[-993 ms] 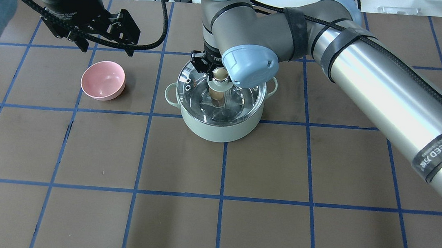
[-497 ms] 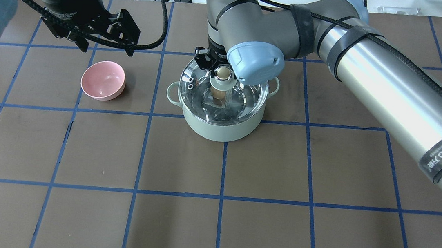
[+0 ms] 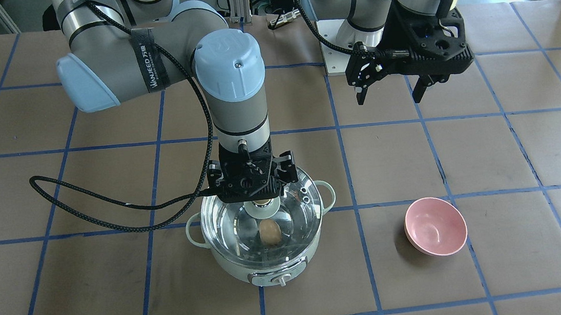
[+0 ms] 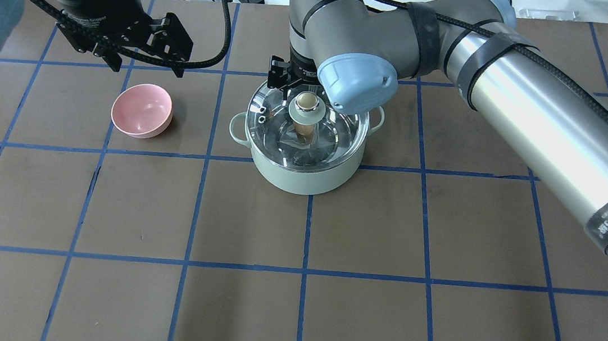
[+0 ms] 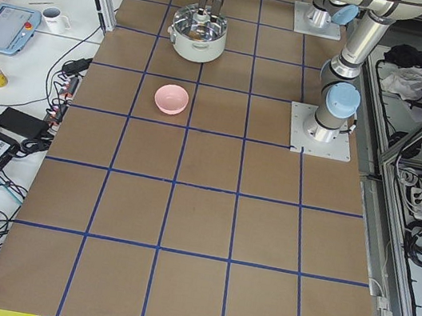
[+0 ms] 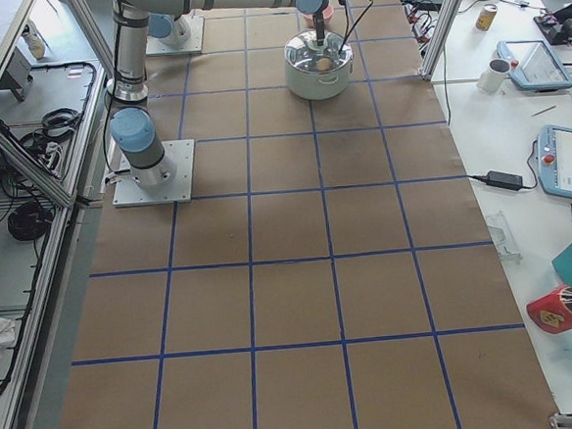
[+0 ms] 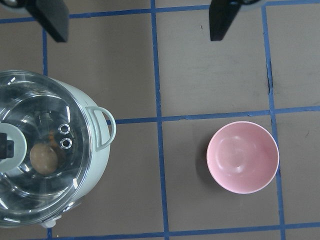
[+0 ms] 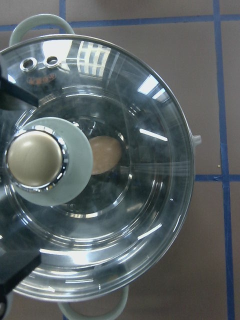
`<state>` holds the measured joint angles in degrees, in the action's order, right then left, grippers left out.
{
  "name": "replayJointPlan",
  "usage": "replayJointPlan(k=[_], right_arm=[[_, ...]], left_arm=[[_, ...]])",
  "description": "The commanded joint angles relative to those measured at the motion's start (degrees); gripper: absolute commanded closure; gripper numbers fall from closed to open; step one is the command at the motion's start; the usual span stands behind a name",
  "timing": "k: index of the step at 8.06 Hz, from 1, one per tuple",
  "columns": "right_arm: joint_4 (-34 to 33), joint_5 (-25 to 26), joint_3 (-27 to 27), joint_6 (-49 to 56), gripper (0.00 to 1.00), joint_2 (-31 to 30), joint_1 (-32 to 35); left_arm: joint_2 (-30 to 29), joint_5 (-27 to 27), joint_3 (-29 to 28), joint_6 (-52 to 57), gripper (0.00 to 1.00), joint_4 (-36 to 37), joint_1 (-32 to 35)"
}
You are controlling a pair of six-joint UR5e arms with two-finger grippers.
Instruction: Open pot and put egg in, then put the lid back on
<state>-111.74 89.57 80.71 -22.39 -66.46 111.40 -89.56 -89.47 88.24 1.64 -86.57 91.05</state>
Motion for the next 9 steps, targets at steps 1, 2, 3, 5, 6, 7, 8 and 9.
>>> replayJointPlan(k=[1,2,3,5,6,7,8,9], right_arm=[[7.63,0.16,-0.03,3.99,0.0,-4.88,-5.54],[11.24,0.25,0.15,10.28,0.0,-8.13,-10.19],[13.02,0.25,0.24,17.48,0.0,-9.64,-14.58],[16.54,1.21,0.33,21.59,0.0,-12.97,-20.23],[17.25,4.0,0.41,21.68,0.0,-14.13,-21.12],[18.99,4.29,0.5,21.68,0.0,-14.4,-21.39],[19.62,3.77,0.5,21.68,0.0,-15.44,-21.4],[19.63,3.51,0.5,21.68,0.0,-15.45,-21.4]], left_arm=[[0.0,-0.1,0.0,-0.06,0.0,0.09,0.0],[0.0,-0.1,0.0,-0.06,0.0,0.09,0.0],[0.0,-0.01,0.0,-0.06,0.0,0.09,0.0],[0.0,-0.01,0.0,-0.06,0.0,0.09,0.0],[0.0,-0.09,0.0,0.03,0.0,0.09,0.0],[0.0,-0.1,0.0,0.12,0.0,0.0,0.0],[-0.09,-0.01,0.0,0.03,0.0,0.0,0.0],[-0.09,-0.01,0.0,0.03,0.0,0.0,0.0]])
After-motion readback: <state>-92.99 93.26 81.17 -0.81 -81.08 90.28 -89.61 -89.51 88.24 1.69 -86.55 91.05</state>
